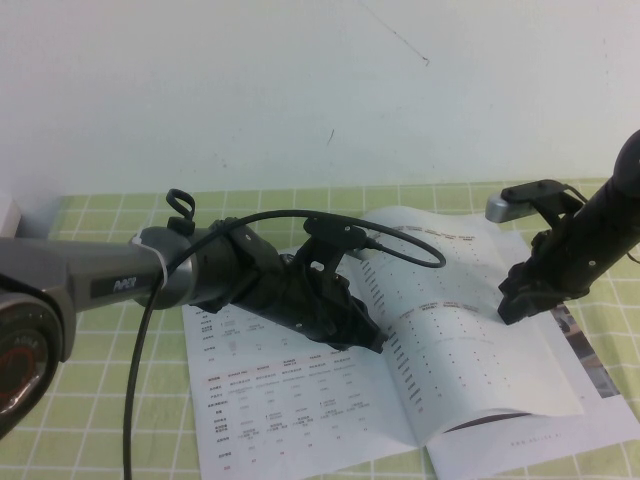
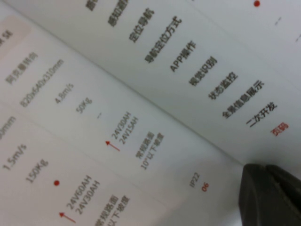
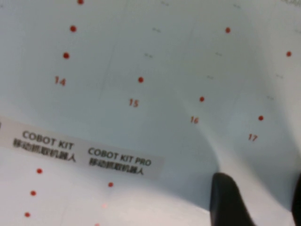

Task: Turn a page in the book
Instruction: Open the closed book

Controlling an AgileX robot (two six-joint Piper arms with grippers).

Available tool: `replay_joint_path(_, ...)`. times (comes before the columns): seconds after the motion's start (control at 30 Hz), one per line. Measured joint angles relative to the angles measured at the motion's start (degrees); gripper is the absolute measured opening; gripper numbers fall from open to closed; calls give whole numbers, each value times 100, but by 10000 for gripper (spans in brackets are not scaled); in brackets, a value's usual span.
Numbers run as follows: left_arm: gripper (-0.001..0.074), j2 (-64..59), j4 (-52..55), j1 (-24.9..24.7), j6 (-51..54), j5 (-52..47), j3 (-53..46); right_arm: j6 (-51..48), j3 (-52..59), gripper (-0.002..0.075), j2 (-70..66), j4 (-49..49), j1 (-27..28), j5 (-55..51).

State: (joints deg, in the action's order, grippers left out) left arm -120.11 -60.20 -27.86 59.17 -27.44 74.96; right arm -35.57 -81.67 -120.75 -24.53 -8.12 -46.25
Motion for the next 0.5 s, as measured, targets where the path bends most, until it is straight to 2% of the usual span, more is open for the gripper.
replay_joint_path(0.5,-4,0,0,0,-14,0,0,-211,0,283,0,-154,0,-113)
